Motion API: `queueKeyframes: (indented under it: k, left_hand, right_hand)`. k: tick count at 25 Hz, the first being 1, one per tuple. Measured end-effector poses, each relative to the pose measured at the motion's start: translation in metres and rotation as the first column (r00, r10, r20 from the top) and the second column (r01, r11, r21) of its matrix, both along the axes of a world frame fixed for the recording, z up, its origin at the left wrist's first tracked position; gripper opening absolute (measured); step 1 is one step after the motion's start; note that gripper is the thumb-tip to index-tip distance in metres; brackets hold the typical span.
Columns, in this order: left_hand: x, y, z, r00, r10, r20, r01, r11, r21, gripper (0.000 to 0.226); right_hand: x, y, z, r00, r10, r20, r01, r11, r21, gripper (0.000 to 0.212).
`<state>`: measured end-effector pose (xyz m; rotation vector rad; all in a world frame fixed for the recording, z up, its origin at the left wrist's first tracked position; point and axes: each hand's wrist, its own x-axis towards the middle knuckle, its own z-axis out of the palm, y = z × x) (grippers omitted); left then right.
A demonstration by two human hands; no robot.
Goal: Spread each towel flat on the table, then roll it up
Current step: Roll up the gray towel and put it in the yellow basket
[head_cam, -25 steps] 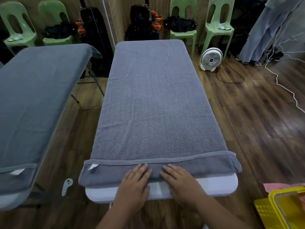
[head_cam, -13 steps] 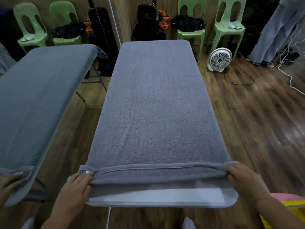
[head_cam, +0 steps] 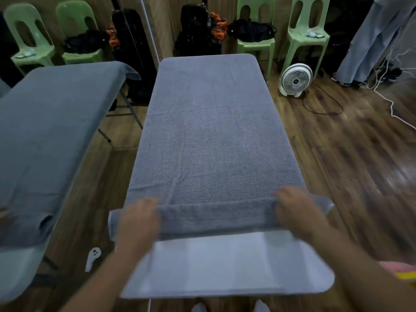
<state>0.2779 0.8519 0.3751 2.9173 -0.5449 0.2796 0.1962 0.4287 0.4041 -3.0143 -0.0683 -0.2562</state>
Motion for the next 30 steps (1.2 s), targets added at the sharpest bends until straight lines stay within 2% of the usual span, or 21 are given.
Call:
queueKeyframes:
  k: [1, 2, 4, 6, 11, 15, 17, 19, 21, 23, 26, 27, 29, 30]
  left_hand:
    - [-0.019, -0.036, -0.010, 0.987, -0.155, -0.038, 0.153, 0.987, -0.041, 0.039]
    - [-0.040, -0.065, -0.022, 0.956, -0.281, -0.089, 0.277, 0.959, -0.055, 0.044]
    - [-0.062, -0.089, -0.038, 0.908, -0.386, -0.161, 0.378, 0.922, -0.079, 0.049]
    - [-0.052, -0.057, -0.046, 0.929, -0.340, -0.150, 0.332, 0.940, -0.071, 0.051]
    - [-0.016, 0.075, -0.038, 0.967, -0.117, -0.225, 0.139, 0.987, 0.084, 0.054]
    - [-0.008, 0.090, -0.032, 0.958, -0.075, -0.275, 0.113, 0.986, 0.126, 0.057]
    - [-0.013, 0.087, -0.022, 0.955, -0.056, -0.291, 0.085, 0.993, 0.087, 0.052]
    - [-0.023, 0.091, -0.011, 0.944, -0.035, -0.329, 0.048, 0.998, 0.030, 0.046]
    - [-0.030, 0.095, 0.007, 0.917, -0.033, -0.397, 0.018, 0.999, -0.043, 0.033]
    - [-0.026, 0.094, 0.032, 0.875, -0.013, -0.483, 0.003, 1.000, -0.021, 0.020]
    - [0.009, 0.084, 0.048, 0.868, 0.013, -0.496, -0.021, 1.000, -0.010, 0.027]
    - [0.026, 0.082, 0.046, 0.875, 0.041, -0.483, -0.036, 0.999, 0.019, 0.025]
    - [0.051, 0.074, 0.041, 0.900, 0.117, -0.419, -0.087, 0.992, 0.091, 0.022]
    - [0.057, 0.070, 0.035, 0.938, 0.120, -0.324, -0.076, 0.987, 0.143, 0.026]
  right_hand:
    - [-0.004, 0.044, -0.012, 0.990, 0.141, 0.015, -0.141, 0.989, 0.039, 0.028]
    - [-0.010, 0.086, -0.028, 0.971, 0.238, -0.033, -0.235, 0.969, 0.080, 0.038]
    - [-0.017, 0.131, -0.057, 0.932, 0.331, -0.146, -0.314, 0.941, 0.127, 0.054]
    - [-0.020, 0.103, -0.076, 0.929, 0.328, -0.171, -0.313, 0.943, 0.114, 0.059]
    - [-0.049, -0.056, -0.057, 0.989, -0.008, -0.148, 0.006, 1.000, -0.015, 0.064]
    - [-0.049, -0.086, -0.050, 0.966, -0.185, -0.178, 0.182, 0.983, -0.030, 0.061]
    - [-0.050, -0.081, -0.041, 0.966, -0.199, -0.167, 0.197, 0.980, -0.030, 0.037]
    - [-0.055, -0.082, -0.025, 0.956, -0.172, -0.239, 0.167, 0.985, -0.039, 0.021]
    - [-0.057, -0.088, -0.007, 0.903, -0.180, -0.389, 0.181, 0.983, -0.036, 0.016]
    - [-0.043, -0.097, 0.011, 0.834, -0.166, -0.527, 0.188, 0.982, -0.012, 0.017]
    - [0.011, -0.106, 0.024, 0.680, -0.134, -0.720, 0.224, 0.974, 0.029, 0.020]
    - [0.030, -0.111, 0.024, 0.672, -0.125, -0.730, 0.273, 0.958, 0.088, 0.019]
    - [0.054, -0.112, 0.022, 0.703, -0.203, -0.681, 0.327, 0.943, 0.057, 0.014]
    - [0.057, -0.107, 0.017, 0.784, -0.249, -0.568, 0.293, 0.956, -0.014, 0.013]
